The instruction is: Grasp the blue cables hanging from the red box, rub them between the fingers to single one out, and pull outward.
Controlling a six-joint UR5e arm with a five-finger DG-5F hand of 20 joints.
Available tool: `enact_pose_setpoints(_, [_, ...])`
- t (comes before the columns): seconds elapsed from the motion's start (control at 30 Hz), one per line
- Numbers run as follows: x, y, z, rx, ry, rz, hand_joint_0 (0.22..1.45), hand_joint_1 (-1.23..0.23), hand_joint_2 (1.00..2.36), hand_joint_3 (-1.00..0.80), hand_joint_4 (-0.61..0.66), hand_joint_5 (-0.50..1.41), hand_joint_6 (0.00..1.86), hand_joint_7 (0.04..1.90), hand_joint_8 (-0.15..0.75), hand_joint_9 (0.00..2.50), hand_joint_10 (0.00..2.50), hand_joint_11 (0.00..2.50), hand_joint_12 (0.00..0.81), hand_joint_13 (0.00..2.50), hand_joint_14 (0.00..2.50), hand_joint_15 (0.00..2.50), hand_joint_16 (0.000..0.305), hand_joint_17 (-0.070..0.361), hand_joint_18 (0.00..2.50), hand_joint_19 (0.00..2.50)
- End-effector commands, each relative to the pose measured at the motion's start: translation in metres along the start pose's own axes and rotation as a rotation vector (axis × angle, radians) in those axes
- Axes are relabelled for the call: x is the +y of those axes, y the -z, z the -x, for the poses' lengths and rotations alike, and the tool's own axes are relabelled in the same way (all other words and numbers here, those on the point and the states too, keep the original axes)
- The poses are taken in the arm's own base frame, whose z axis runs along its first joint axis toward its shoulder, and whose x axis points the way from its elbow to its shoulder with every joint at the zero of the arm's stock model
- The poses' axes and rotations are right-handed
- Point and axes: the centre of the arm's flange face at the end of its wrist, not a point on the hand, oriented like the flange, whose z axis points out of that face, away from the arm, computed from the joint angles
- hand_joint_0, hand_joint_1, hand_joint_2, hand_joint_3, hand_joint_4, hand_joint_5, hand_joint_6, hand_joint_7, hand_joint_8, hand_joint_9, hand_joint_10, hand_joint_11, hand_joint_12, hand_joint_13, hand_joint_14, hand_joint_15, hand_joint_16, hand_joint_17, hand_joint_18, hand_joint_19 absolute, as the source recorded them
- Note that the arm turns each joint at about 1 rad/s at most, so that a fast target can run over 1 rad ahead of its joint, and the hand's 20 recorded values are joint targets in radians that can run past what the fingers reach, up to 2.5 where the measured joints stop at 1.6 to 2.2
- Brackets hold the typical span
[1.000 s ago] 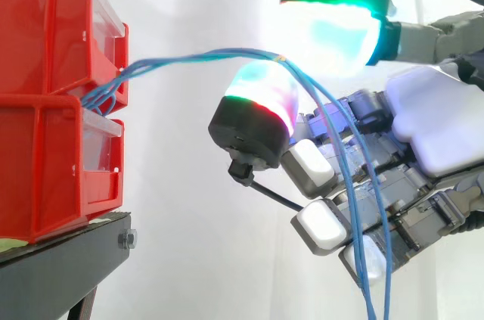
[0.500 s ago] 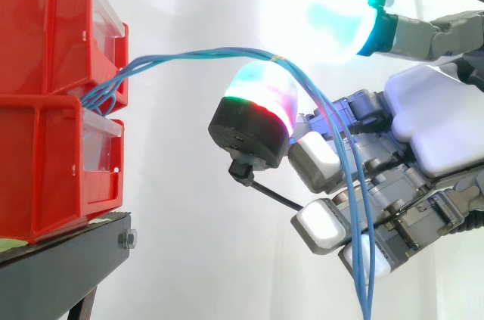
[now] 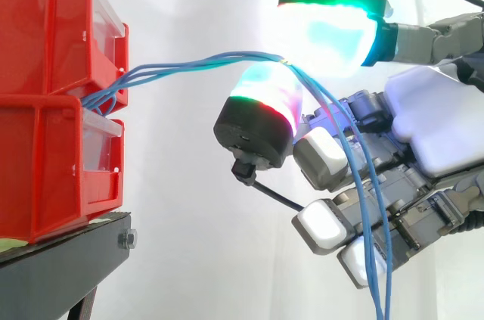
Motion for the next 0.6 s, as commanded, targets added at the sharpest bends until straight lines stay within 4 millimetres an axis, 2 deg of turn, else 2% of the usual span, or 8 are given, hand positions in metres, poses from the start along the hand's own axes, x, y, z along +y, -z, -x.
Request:
enact_pose_setpoints(0.0, [-0.0003, 0.0000, 0.0002, -0.001, 0.000, -0.001, 0.81, -0.91, 1.00, -0.45, -0.19, -0.18, 0.96, 0.96, 0.239, 0.93, 0.02, 0.63, 0.375, 0.81, 0.02, 0.46, 0.054, 0.121, 0.68, 0.37])
enact_pose_setpoints(0.17, [0.0004, 0.0000, -0.0002, 0.001, 0.000, 0.000, 0.85, -0.90, 1.00, -0.50, -0.20, -0.18, 0.97, 0.96, 0.231, 0.92, 0.01, 0.62, 0.377, 0.79, 0.02, 0.45, 0.055, 0.123, 0.65, 0.34])
enact_pose_setpoints(0.3, [-0.0003, 0.0000, 0.0000, 0.001, 0.000, -0.001, 0.82, -0.91, 1.00, -0.50, -0.17, -0.19, 0.97, 0.91, 0.227, 0.90, 0.01, 0.62, 0.385, 0.79, 0.02, 0.44, 0.059, 0.132, 0.61, 0.31])
enact_pose_setpoints(0.37, [0.0004, 0.0000, -0.0002, 0.001, 0.000, 0.000, 0.78, -0.92, 1.00, -0.50, -0.10, -0.19, 0.97, 0.84, 0.232, 0.91, 0.01, 0.62, 0.391, 0.79, 0.02, 0.44, 0.061, 0.138, 0.59, 0.29])
enact_pose_setpoints(0.5, [-0.0003, 0.0000, 0.0000, 0.001, 0.000, -0.001, 0.65, -0.93, 1.00, -0.50, -0.05, -0.17, 0.95, 0.80, 0.251, 0.94, 0.01, 0.63, 0.409, 0.78, 0.02, 0.45, 0.066, 0.148, 0.50, 0.31])
enact_pose_setpoints(0.57, [0.0004, 0.0000, -0.0002, 0.001, 0.000, 0.000, 0.57, -0.88, 1.00, -0.50, -0.03, -0.17, 0.94, 0.82, 0.272, 0.94, 0.01, 0.63, 0.432, 0.76, 0.01, 0.45, 0.074, 0.167, 0.34, 0.33])
